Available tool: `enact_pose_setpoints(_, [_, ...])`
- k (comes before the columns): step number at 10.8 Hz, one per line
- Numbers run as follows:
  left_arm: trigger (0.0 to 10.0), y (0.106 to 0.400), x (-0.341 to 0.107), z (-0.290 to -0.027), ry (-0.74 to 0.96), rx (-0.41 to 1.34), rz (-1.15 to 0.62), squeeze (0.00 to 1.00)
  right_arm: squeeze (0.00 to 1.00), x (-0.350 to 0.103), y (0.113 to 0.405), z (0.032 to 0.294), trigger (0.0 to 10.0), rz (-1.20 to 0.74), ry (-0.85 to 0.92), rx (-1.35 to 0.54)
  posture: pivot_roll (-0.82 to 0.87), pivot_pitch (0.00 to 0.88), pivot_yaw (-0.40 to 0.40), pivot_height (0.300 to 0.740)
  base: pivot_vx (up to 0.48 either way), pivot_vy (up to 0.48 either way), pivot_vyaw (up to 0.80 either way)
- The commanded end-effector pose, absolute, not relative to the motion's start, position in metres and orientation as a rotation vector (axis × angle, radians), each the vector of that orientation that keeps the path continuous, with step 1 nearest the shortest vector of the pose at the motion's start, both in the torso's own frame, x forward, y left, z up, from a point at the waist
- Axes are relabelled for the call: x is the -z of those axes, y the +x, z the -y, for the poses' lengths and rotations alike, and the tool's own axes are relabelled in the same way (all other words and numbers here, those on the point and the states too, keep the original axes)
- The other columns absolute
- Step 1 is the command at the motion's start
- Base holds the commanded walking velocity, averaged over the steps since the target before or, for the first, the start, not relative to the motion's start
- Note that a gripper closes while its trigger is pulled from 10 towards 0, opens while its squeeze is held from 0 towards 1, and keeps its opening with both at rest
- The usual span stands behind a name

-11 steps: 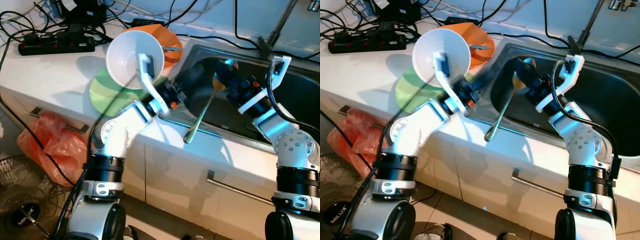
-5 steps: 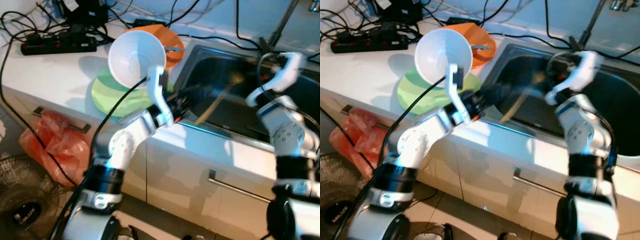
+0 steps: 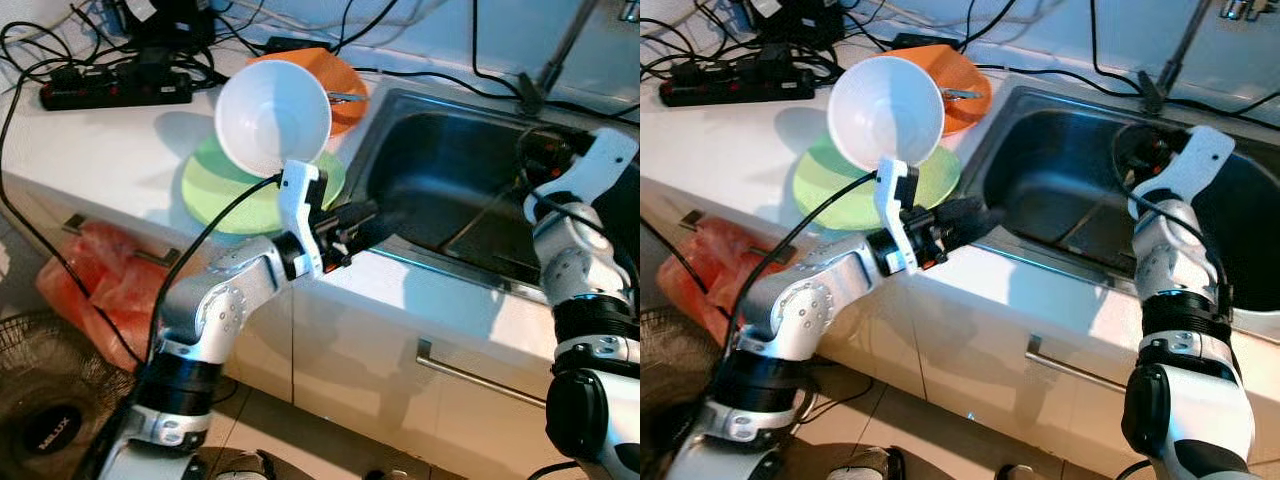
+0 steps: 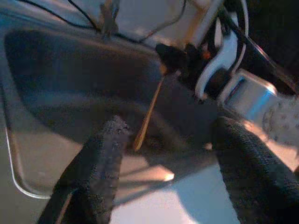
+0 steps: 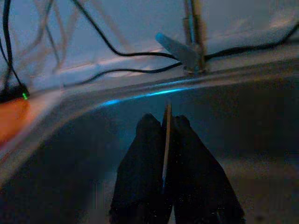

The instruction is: Kitchen organization

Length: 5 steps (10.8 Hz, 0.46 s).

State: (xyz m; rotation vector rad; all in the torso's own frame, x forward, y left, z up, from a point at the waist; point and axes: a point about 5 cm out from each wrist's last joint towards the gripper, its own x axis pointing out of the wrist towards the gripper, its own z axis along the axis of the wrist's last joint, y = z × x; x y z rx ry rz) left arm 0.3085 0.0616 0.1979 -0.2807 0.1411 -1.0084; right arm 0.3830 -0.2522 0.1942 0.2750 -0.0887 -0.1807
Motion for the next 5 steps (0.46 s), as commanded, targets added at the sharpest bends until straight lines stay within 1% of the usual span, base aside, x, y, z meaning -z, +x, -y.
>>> enact_pose_setpoints(1, [10.0, 0.304, -0.194, -0.063, -0.207, 1.021, -0.163, 1.0, 0.0, -0.202, 0.386, 0.255, 0.0, 0.105, 0.158, 0.193, 0.11, 0.104, -0.006, 0.74, 0.0, 0.0, 0.0])
enact_pose_setpoints(2, [10.0, 0.302, -0.191, -0.065, -0.162, 1.019, -0.177, 0.91, 0.0, -0.199, 0.388, 0.253, 0.0, 0.091, 0.097, 0.188, 0.12, 0.109, -0.002, 0.74, 0.0, 0.0, 0.0])
enact_pose_setpoints(3, [10.0, 0.3, -0.186, -0.069, -0.098, 1.019, -0.205, 0.89, 0.0, -0.192, 0.389, 0.247, 0.0, 0.046, -0.075, 0.146, 0.12, 0.111, 0.0, 0.74, 0.0, 0.0, 0.0])
enact_pose_setpoints(4, [10.0, 0.3, -0.185, -0.07, -0.093, 1.021, -0.21, 0.89, 0.0, -0.19, 0.39, 0.245, 0.0, 0.036, -0.12, 0.132, 0.12, 0.111, 0.0, 0.74, 0.0, 0.0, 0.0])
enact_pose_setpoints(5, [10.0, 0.299, -0.185, -0.072, -0.077, 1.019, -0.213, 0.76, 0.0, -0.185, 0.39, 0.238, 0.2, 0.023, -0.251, 0.072, 0.12, 0.117, 0.0, 0.74, 0.0, 0.0, 0.0])
